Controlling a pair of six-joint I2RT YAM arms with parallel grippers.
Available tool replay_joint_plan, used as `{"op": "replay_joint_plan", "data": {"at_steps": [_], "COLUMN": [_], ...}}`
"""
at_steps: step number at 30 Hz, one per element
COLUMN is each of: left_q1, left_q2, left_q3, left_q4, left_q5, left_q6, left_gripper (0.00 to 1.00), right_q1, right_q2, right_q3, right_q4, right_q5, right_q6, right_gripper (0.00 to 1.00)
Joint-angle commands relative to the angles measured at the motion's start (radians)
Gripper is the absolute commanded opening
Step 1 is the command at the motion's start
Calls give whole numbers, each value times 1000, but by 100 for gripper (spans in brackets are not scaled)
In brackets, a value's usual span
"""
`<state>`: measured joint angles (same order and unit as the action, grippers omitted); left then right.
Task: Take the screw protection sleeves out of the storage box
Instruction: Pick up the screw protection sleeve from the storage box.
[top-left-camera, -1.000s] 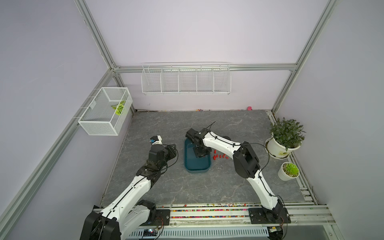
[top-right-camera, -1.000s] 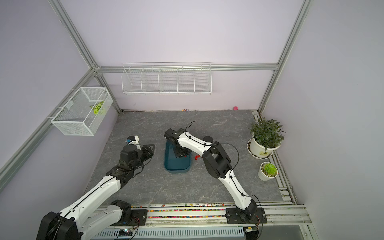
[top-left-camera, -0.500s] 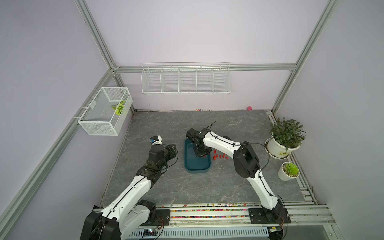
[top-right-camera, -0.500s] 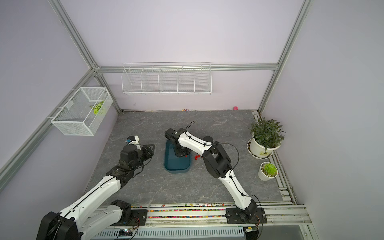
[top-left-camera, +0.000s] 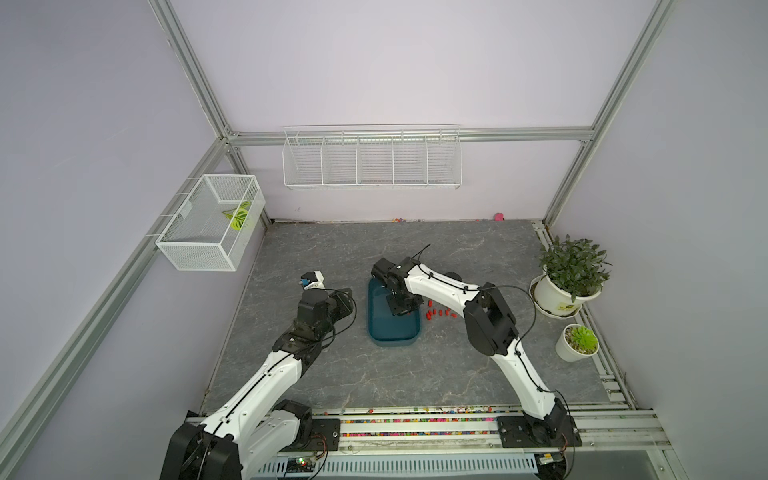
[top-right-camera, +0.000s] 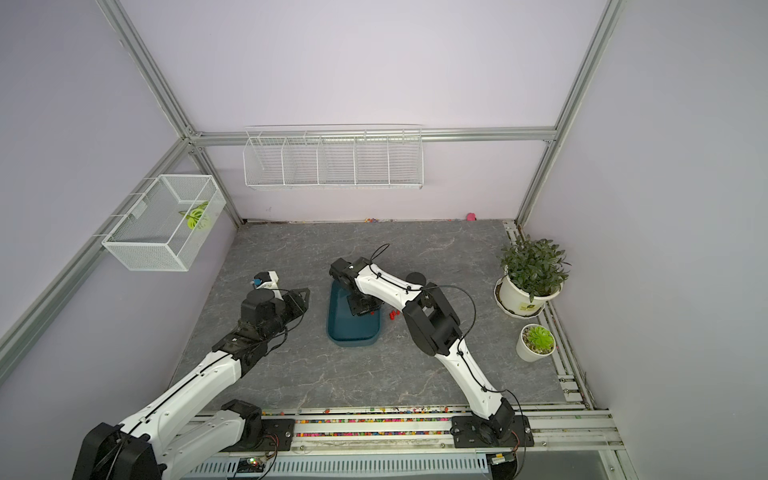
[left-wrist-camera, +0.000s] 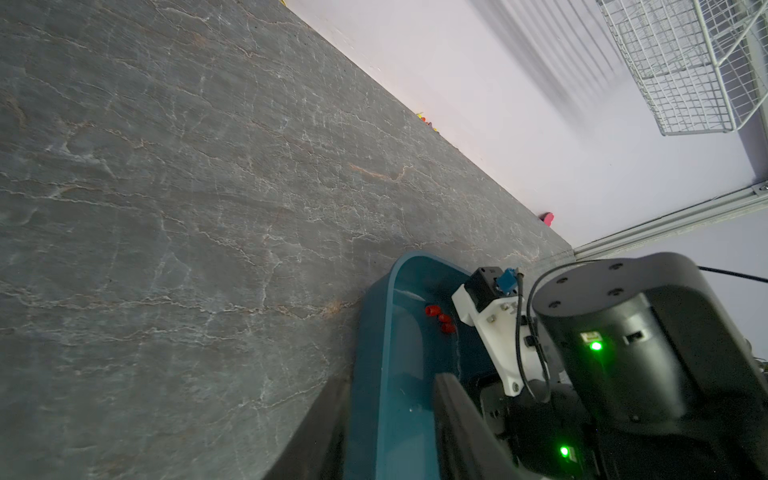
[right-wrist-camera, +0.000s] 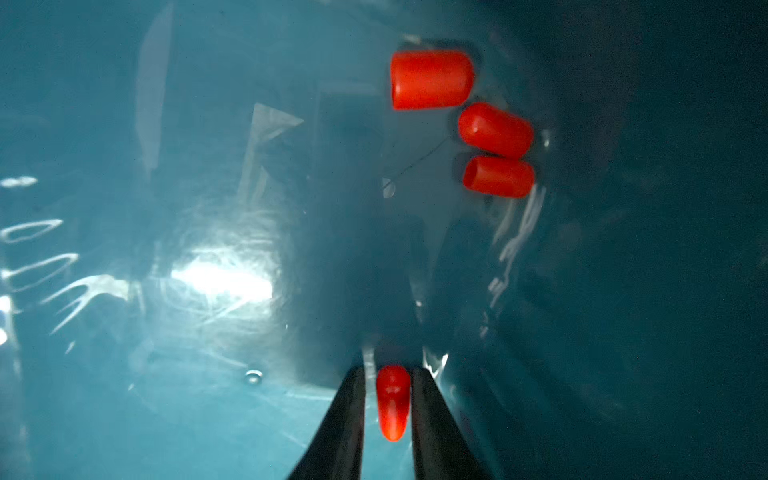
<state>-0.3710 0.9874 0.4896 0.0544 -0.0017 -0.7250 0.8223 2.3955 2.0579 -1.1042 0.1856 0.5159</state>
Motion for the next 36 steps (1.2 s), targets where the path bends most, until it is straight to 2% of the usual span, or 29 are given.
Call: {"op": "replay_joint_plan", "data": {"at_steps": [1, 19, 36], "left_q1": [6, 5, 5], "left_q2": [7, 22, 27], "left_q3": [1, 11, 13], "left_q4": [13, 7, 6], "left_q5": [6, 9, 7], "left_q6": [-1, -1, -1], "left_gripper": [40, 40, 40], "right_q1": [-6, -4, -2], "right_q2": [26, 31, -109], "right_q3": [11, 10, -91], "right_q4": [-27, 11, 144], "right_q5": [6, -18, -67], "right_q6": [-3, -17, -31], "right_gripper": [25, 14, 10]}}
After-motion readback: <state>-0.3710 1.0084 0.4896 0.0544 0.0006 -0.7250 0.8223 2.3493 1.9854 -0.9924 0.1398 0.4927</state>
